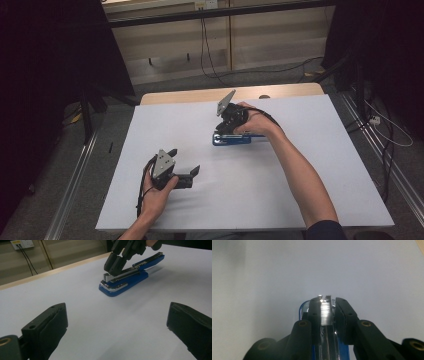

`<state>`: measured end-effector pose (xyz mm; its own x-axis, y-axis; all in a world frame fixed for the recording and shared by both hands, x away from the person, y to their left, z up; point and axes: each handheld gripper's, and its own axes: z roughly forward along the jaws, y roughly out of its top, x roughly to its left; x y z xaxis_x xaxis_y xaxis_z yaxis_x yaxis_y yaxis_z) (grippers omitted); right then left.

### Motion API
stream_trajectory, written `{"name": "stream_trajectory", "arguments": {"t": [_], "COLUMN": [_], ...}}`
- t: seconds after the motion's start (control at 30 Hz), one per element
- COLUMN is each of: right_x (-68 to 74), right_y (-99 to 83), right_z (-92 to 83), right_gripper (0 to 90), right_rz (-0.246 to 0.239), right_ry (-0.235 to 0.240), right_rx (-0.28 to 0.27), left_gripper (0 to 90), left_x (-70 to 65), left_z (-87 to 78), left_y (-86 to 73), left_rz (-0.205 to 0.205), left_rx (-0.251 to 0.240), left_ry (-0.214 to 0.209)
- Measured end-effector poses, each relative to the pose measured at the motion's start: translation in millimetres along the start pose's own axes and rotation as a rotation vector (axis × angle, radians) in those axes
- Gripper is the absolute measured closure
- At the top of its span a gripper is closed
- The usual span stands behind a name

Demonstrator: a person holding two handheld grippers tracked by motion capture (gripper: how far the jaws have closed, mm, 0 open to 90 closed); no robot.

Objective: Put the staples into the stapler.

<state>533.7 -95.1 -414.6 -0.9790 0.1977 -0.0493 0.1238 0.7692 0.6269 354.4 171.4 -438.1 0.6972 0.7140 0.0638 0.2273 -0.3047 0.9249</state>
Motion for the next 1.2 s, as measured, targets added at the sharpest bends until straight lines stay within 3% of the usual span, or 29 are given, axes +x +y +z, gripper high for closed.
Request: {"name": "stream_trajectory", "arguments": {"t": [0.5, 0.67, 0.87, 0.93, 1.2], "right_x": [0.9, 2.3, 6.2, 7.0, 11.4], "right_y": [-5.9, -8.8, -14.0, -16.3, -24.0], "right_z": [-3.7, -6.1, -11.0, -12.2, -19.7], "right_gripper": [65.5, 54.5, 38.3, 33.2, 21.8], "right_rz": [0.053, 0.093, 0.149, 0.173, 0.231], "right_ry": [-0.011, -0.025, -0.074, -0.08, -0.122], "right_rx": [-0.024, -0.038, -0.065, -0.071, -0.124], "left_gripper": [3.5, 3.5, 3.5, 3.5, 3.4], "left_x": [0.3, 0.4, 4.1, 5.2, 4.5], "left_z": [-0.1, -0.1, -2.4, -1.4, 0.0], "left_y": [0.1, 0.2, 1.4, 0.4, 0.2], "left_rz": [-0.002, -0.004, -0.017, -0.016, -0.022], "left_rx": [-0.001, -0.003, -0.015, 0.008, 0.009], "left_ry": [0.002, 0.002, 0.01, 0.017, 0.017]}}
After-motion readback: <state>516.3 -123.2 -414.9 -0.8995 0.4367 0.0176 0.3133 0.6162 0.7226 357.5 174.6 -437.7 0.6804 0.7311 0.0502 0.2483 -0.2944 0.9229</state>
